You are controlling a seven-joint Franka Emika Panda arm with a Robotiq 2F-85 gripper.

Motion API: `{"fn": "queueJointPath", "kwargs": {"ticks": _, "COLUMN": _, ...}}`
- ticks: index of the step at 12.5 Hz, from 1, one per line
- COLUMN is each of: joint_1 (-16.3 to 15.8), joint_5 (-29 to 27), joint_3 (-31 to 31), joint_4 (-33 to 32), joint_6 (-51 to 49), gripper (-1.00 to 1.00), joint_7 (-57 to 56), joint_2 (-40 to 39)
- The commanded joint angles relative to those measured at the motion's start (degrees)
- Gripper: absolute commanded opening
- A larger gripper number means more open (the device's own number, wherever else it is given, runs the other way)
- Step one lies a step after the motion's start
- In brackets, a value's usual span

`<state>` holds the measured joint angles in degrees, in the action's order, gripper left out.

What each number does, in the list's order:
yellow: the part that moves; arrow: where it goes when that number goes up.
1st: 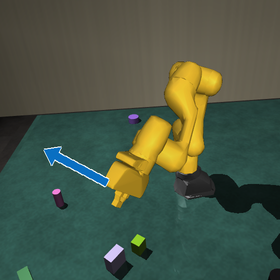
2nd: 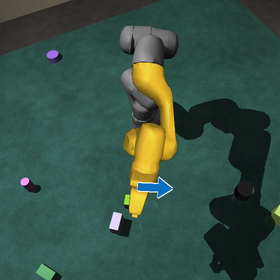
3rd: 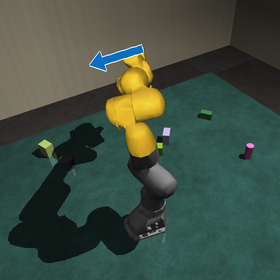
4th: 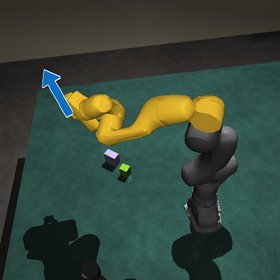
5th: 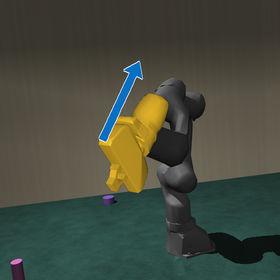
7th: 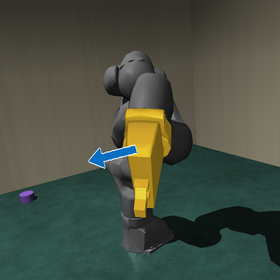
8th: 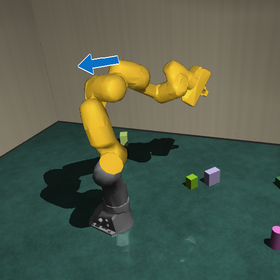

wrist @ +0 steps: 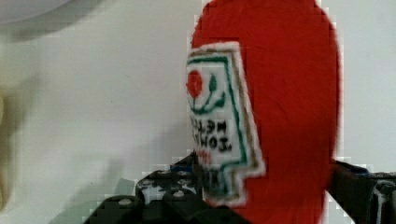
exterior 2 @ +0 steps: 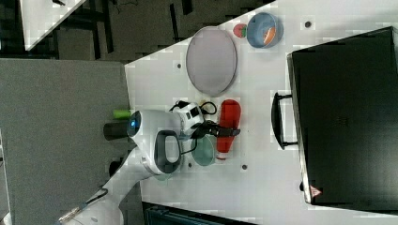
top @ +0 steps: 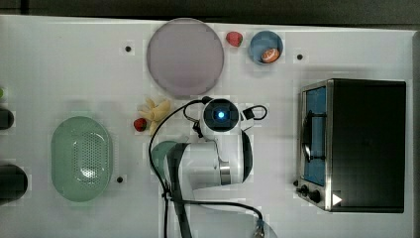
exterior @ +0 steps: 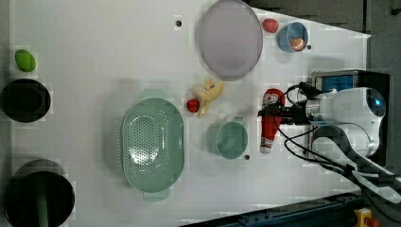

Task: Pick ketchup from strainer and place it on the table

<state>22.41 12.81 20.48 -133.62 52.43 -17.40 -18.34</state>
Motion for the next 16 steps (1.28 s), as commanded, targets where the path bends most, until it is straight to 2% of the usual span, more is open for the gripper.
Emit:
{"fn": "queueJointPath", "kwargs": {"ticks": 1, "joint_1": 0.80, "joint_5": -0.10, "joint_3": -0.11, "joint_4": 0.59, "joint_6": 2.27, "gripper": 1.00, "joint_7": -2.17, "joint_2": 1.10}}
{"fn": "queueJointPath", "kwargs": {"ticks": 5, "joint_1": 0.70, "joint_5": -0.49, "joint_3": 0.20, "joint_4": 4.81, "joint_6": -1.04, "gripper": 1.00, "joint_7": -0.74, "joint_2": 6.62}}
{"fn": "queueJointPath", "kwargs": {"ticks": 8, "joint_1": 0.63, "joint_5": -6.05, "joint_3": 0.42, "joint_4": 10.96, "joint_6": -9.96, "gripper": 1.00, "joint_7": 3.55, "joint_2": 10.99}}
{"fn": "queueJointPath", "kwargs": {"ticks": 11, "joint_1": 0.65, "joint_5": -13.59, "joint_3": 0.66, "joint_4": 20.16, "joint_6": -21.98, "gripper": 1.00, "joint_7": 5.53, "joint_2": 13.86}}
{"fn": "queueJointPath", "kwargs": {"ticks": 14, "joint_1": 0.51, "joint_5": -13.46, "joint_3": 0.93, "joint_4": 31.18, "joint_6": -34.49, "gripper": 1.00, "joint_7": 11.09, "joint_2": 14.47}}
{"fn": "queueJointPath", "kwargs": {"ticks": 16, "joint_1": 0.45, "joint_5": -13.43, "joint_3": 0.82, "joint_4": 36.35, "joint_6": -38.89, "gripper": 1.00, "joint_7": 11.51, "joint_2": 14.48}}
